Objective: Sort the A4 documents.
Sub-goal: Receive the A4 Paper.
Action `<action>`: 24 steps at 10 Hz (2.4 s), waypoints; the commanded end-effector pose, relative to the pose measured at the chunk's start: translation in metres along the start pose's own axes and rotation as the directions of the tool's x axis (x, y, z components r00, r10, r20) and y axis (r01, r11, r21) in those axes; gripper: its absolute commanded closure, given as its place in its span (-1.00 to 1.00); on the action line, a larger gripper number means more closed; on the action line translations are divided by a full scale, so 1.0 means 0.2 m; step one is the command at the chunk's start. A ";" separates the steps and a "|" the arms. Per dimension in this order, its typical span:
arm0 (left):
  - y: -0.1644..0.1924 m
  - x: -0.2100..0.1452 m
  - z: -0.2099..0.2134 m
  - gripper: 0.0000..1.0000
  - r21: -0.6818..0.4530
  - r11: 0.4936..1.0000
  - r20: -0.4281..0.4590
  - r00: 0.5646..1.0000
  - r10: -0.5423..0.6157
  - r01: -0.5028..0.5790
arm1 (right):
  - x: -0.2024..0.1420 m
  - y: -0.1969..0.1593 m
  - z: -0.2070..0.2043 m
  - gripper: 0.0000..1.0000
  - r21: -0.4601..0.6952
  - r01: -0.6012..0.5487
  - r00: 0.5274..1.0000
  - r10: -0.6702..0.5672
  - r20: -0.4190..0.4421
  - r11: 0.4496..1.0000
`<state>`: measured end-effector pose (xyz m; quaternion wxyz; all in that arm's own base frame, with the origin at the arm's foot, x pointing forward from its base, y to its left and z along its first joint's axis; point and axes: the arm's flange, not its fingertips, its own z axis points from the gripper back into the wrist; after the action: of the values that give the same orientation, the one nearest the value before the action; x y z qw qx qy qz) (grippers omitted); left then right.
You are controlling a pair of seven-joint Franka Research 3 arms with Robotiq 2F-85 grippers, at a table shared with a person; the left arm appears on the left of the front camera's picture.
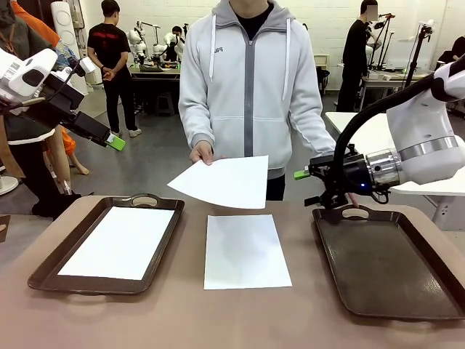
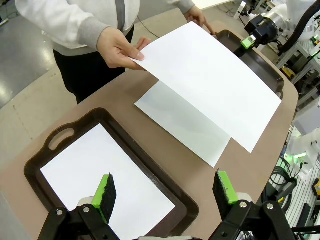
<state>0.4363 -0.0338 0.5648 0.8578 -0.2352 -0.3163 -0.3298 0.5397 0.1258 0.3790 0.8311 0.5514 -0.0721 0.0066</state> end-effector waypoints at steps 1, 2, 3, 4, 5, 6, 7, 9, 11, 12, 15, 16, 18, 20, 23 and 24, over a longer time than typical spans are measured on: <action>0.00 0.00 0.00 -1.00 0.000 1.000 0.000 1.000 -0.001 0.001 | 0.03 0.00 -0.05 -1.00 0.099 0.022 1.000 -0.023 0.008 0.995; 0.00 0.00 0.00 -1.00 0.000 1.000 0.000 1.000 -0.001 0.001 | 0.04 0.00 -0.08 -1.00 0.135 0.040 0.999 -0.041 0.005 0.990; 0.00 0.00 0.00 -1.00 0.000 1.000 0.000 1.000 -0.001 0.001 | 0.04 0.01 -0.11 -1.00 0.180 0.058 0.998 -0.059 0.001 0.982; 0.00 0.00 0.00 -1.00 0.000 1.000 0.000 1.000 -0.001 0.001 | 0.04 0.02 -0.14 -1.00 0.201 0.068 0.998 -0.068 -0.008 0.977; 0.00 0.00 0.00 -1.00 0.000 1.000 0.000 1.000 -0.001 0.001 | 0.03 0.02 -0.19 -1.00 0.219 0.082 0.997 -0.080 -0.022 0.972; 0.00 0.00 0.00 -1.00 0.000 1.000 0.000 1.000 -0.001 0.001 | 0.03 0.02 -0.24 -1.00 0.230 0.093 0.996 -0.088 -0.034 0.969; 0.00 0.00 0.00 -1.00 0.000 1.000 0.000 1.000 -0.001 0.001 | 0.03 0.02 -0.29 -1.00 0.246 0.105 0.994 -0.096 -0.048 0.964; 0.00 0.00 0.00 -1.00 0.000 1.000 0.000 1.000 -0.001 0.001 | 0.02 0.04 -0.38 -1.00 0.282 0.134 0.990 -0.114 -0.087 0.950; 0.00 0.00 0.00 -1.00 0.000 1.000 0.000 1.000 -0.001 0.001 | 0.02 0.05 -0.42 -1.00 0.289 0.138 0.989 -0.117 -0.091 0.947; 0.00 0.00 0.00 -1.00 0.000 1.000 0.000 1.000 -0.001 0.001 | 0.02 0.06 -0.45 -1.00 0.303 0.141 0.988 -0.116 -0.099 0.942; 0.00 0.00 0.00 -1.00 0.000 1.000 0.000 1.000 -0.001 0.001 | 0.03 0.09 -0.52 -1.00 0.313 0.131 0.990 -0.105 -0.098 0.941; 0.00 0.00 0.00 -1.00 0.000 1.000 0.000 1.000 -0.001 0.001 | 0.04 0.09 -0.54 -1.00 0.304 0.135 0.989 -0.112 -0.093 0.943; 0.00 0.00 0.00 -1.00 0.000 1.000 0.000 1.000 -0.001 0.001 | 0.04 0.08 -0.55 -1.00 0.292 0.134 0.990 -0.114 -0.086 0.947; 0.00 0.00 0.00 -1.00 0.000 1.000 0.000 1.000 -0.001 0.001 | 0.03 0.08 -0.53 -0.65 0.236 0.117 0.993 -0.107 -0.058 0.965; 0.00 0.00 0.00 -1.00 0.000 1.000 0.000 1.000 -0.001 0.001 | 0.03 0.06 -0.48 -0.18 0.222 0.132 0.991 -0.126 -0.045 0.966; 0.00 0.00 0.00 -1.00 0.000 1.000 0.000 1.000 -0.001 0.001 | 0.03 0.06 -0.48 0.13 0.223 0.135 0.991 -0.126 -0.052 0.965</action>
<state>0.4363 -0.0338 0.5648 0.8578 -0.2352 -0.3163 -0.3298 0.5582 0.2178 0.3522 0.7609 0.6480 -0.0251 -0.0227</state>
